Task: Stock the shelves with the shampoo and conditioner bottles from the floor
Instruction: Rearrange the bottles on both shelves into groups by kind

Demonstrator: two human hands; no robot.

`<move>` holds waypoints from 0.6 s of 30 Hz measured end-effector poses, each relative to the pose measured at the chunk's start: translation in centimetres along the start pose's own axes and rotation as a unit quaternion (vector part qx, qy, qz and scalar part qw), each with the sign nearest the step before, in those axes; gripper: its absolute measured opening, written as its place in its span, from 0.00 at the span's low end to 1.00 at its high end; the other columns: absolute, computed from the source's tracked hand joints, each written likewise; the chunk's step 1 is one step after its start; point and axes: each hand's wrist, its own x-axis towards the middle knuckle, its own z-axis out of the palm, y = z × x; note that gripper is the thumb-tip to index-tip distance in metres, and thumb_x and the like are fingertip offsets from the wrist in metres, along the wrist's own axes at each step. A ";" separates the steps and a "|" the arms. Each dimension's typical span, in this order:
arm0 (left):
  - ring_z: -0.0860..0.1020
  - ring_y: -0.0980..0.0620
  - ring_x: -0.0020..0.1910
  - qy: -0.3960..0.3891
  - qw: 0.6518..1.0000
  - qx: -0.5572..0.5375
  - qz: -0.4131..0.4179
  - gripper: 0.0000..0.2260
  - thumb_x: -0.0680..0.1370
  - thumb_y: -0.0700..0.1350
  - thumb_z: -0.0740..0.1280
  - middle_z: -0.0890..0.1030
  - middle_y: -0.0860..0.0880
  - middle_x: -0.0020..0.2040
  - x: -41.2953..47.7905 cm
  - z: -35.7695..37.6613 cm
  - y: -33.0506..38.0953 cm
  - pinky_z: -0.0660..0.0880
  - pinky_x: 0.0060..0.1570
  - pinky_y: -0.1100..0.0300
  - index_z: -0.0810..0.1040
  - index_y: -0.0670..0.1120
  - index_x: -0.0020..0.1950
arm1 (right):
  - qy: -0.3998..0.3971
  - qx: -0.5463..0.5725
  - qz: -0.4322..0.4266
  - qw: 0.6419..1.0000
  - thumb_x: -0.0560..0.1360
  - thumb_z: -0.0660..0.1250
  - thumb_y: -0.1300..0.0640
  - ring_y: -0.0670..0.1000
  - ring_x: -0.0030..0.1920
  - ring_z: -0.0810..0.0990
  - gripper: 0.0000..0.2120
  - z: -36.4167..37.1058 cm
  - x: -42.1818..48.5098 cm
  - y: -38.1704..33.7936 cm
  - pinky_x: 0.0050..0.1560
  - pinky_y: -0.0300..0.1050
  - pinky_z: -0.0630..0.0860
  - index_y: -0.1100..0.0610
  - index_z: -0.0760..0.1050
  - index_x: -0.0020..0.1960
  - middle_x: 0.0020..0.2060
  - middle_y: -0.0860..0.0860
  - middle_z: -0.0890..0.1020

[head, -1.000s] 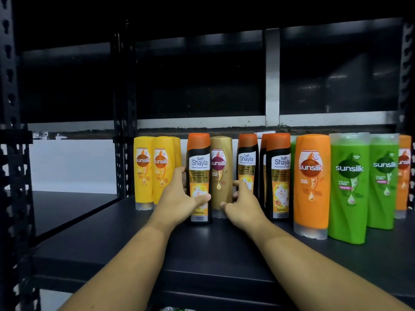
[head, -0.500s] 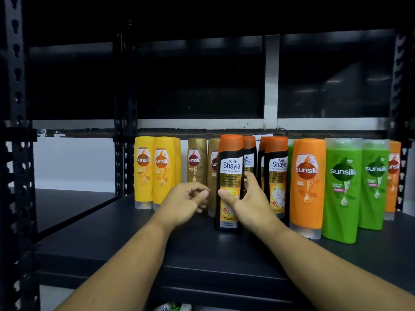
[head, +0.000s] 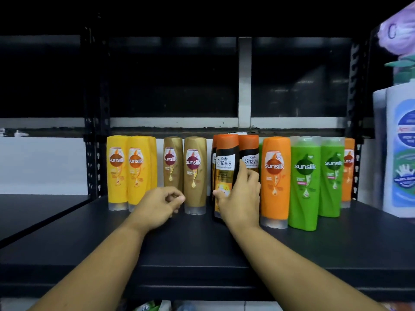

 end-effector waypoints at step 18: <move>0.84 0.51 0.38 0.027 0.999 0.015 -0.007 0.06 0.81 0.45 0.70 0.84 0.48 0.36 0.2 0.2 -0.1 0.83 0.45 0.47 0.84 0.51 0.45 | -0.156 0.102 -0.082 0.979 0.78 0.70 0.52 0.45 0.64 0.75 0.23 0.1 -1.1 -1.5 0.64 0.47 0.77 0.50 0.70 0.72 0.66 0.45 0.75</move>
